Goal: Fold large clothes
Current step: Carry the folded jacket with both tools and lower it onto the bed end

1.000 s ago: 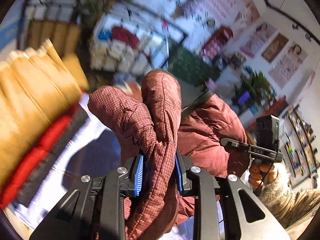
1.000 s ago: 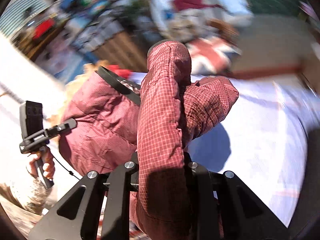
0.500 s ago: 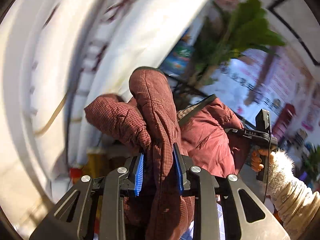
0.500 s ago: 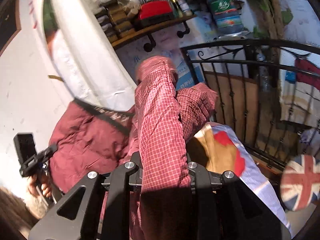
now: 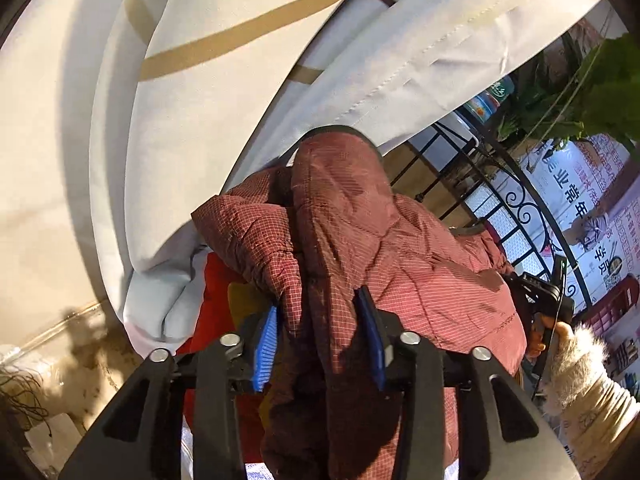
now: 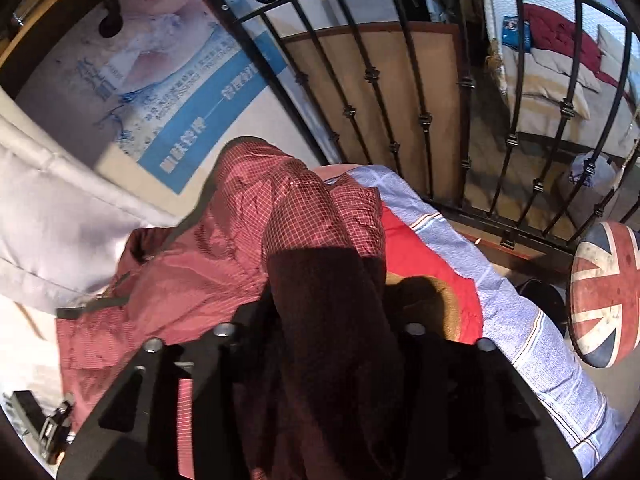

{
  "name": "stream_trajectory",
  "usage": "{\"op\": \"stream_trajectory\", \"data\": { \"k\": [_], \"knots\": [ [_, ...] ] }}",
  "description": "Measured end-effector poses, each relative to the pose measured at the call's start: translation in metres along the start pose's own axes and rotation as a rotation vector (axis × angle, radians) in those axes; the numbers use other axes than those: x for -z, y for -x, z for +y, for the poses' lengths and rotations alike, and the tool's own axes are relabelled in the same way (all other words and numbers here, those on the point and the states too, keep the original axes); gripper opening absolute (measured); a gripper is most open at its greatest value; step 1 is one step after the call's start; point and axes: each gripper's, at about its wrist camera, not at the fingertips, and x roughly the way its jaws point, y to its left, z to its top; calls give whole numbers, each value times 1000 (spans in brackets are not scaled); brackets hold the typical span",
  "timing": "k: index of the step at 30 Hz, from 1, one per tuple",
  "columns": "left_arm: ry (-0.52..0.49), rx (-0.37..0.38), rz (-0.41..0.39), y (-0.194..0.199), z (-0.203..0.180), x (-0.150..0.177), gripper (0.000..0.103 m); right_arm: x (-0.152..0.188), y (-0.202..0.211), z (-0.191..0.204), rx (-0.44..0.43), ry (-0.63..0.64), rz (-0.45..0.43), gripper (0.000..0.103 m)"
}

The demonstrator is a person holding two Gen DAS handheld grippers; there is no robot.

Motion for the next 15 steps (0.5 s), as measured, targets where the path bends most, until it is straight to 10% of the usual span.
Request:
{"op": "stream_trajectory", "data": {
  "k": [4, 15],
  "knots": [
    [30, -35, 4, -16, 2, 4, 61, 2, -7, -27, 22, -136, -3, 88],
    [-130, -299, -22, -1, -27, -12, 97, 2, 32, -8, 151, -15, -96, 90]
  ]
}}
